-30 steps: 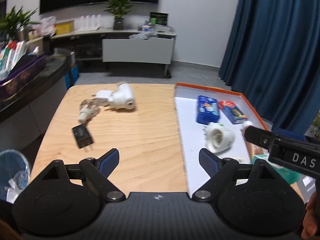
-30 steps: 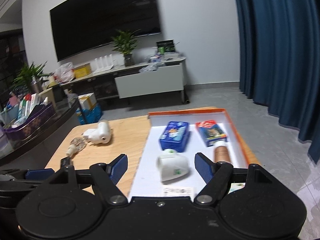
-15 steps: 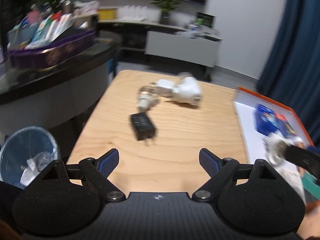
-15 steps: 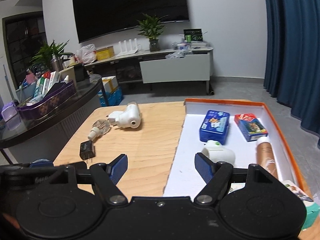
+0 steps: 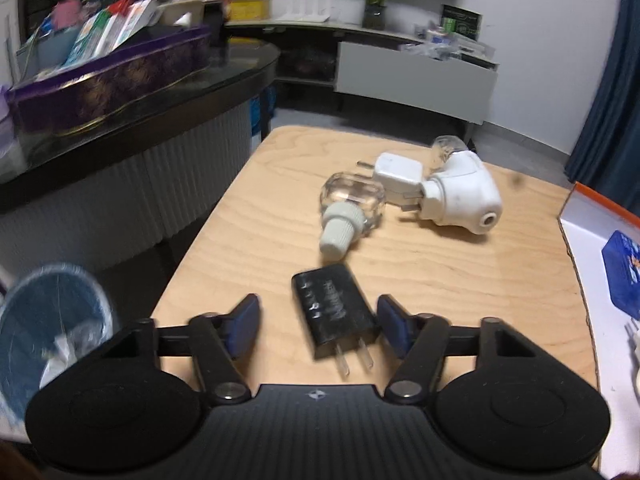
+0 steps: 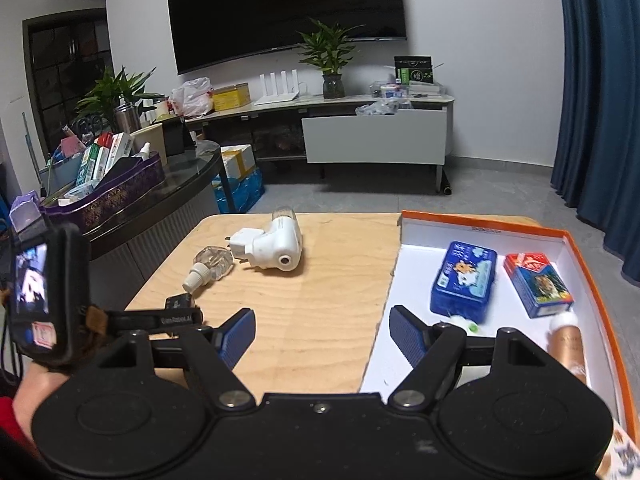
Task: Organize rigid objects
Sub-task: 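Grasp the black charger with the left tool while the right tool grasps the white plug-in diffuser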
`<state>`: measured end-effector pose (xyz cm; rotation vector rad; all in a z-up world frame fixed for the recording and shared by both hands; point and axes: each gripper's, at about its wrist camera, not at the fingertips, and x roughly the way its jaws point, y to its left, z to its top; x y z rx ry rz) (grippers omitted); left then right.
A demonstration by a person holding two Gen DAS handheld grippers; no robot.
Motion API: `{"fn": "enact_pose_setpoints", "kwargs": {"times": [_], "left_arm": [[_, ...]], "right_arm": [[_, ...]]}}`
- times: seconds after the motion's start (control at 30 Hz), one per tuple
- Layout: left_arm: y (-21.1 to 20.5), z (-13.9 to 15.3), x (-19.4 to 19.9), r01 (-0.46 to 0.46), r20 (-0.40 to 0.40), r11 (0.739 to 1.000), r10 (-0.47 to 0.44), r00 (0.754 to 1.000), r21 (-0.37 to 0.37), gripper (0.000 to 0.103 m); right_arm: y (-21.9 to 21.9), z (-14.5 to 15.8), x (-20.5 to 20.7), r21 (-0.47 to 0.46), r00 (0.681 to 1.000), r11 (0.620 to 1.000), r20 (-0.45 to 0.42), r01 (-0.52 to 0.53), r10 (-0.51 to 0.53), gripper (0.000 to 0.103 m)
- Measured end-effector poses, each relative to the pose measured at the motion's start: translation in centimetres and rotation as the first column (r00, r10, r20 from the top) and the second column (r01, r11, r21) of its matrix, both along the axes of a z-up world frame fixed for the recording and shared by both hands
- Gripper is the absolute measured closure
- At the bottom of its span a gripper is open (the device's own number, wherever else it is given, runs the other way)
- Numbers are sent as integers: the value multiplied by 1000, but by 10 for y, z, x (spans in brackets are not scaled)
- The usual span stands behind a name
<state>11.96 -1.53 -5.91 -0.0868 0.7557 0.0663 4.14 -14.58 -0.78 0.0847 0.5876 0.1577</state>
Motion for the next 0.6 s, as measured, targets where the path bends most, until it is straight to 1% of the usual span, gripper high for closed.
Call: {"fn": "enact_pose_setpoints", "kwargs": {"times": [0.03, 0.1, 0.2, 0.27, 0.33, 0.47, 0.53, 0.6], "left_arm": [[0, 0, 1, 20, 5, 1000, -20, 1000, 3, 57], [2, 1, -1, 55, 14, 998, -55, 998, -3, 66], [5, 0, -7, 93, 29, 995, -92, 995, -25, 67], [7, 0, -13, 108, 35, 994, -107, 994, -25, 67], [7, 0, -14, 126, 38, 991, -125, 991, -34, 67], [7, 2, -13, 152, 60, 988, -150, 987, -28, 66], [7, 2, -13, 158, 71, 987, -155, 985, -30, 66], [9, 1, -12, 161, 78, 987, -158, 984, -30, 66]], "right_arm": [[1, 0, 7, 2, 1000, 1000, -7, -8, 8, 15], [5, -1, 21, 1, 1000, 1000, -10, -20, 20, 15], [13, -4, 47, 4, 998, 999, -37, -43, 43, 15], [18, -7, 70, 43, 995, 997, -77, -62, 65, 15], [26, -10, 92, 71, 991, 994, -99, -86, 93, 15], [50, -19, 143, 53, 977, 987, -140, -154, 160, 15], [59, -26, 165, 46, 972, 984, -149, -174, 179, 15], [64, -32, 185, 66, 969, 983, -172, -169, 178, 15]]}}
